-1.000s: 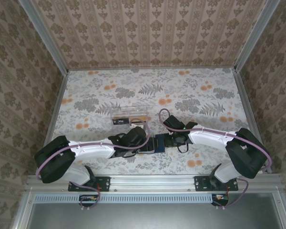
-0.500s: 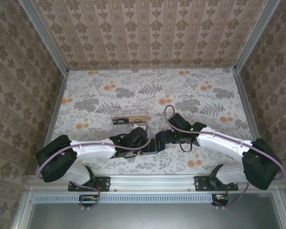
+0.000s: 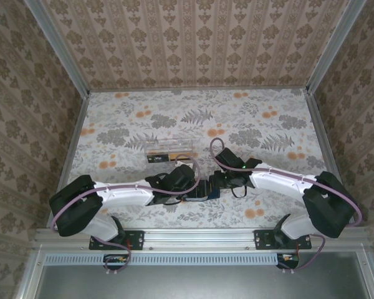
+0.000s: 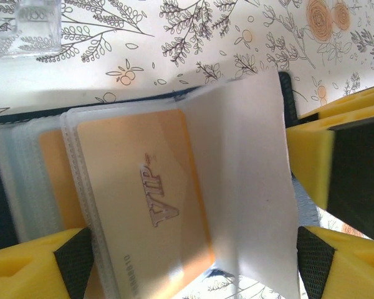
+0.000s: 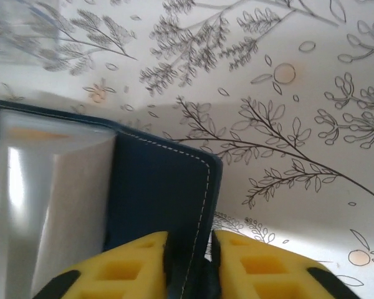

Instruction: Take the credit cards out of the card holder

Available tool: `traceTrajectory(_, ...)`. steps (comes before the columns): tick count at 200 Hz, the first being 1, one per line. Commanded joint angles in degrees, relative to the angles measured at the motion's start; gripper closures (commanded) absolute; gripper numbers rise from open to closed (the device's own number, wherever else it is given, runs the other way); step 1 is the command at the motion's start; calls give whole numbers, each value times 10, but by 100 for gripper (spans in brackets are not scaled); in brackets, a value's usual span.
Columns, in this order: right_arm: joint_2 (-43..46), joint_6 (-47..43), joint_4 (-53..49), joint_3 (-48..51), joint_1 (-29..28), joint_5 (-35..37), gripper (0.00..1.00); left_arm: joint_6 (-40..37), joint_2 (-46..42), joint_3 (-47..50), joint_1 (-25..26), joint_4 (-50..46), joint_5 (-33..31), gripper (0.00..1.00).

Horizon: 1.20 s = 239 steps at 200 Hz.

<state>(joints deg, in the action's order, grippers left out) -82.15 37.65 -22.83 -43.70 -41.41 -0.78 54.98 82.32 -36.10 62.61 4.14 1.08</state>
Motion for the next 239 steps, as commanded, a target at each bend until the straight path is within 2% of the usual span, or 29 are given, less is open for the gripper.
traceTrajectory(1, -11, 0, 10, 11, -2, 0, 81, -22, -21, -19, 5, -25, -6, 14)
traceTrajectory(57, -16, 1, 16, 15, -2, 0, 82, -42, -58, -46, 6, -90, -32, 13)
traceTrajectory(88, -19, 1, 16, 14, -2, 1, 82, -51, -70, -47, 6, -96, -38, 13)
traceTrajectory(177, -15, 2, 15, 13, -2, -4, 82, -34, -11, -33, 2, -47, -20, 13)
traceTrajectory(220, -18, 5, 22, 16, -2, -6, 82, -42, 32, -65, 11, -31, 0, 14)
traceTrajectory(239, -15, 5, 22, 16, -2, -7, 81, -44, 37, -75, 15, -44, -10, 14)
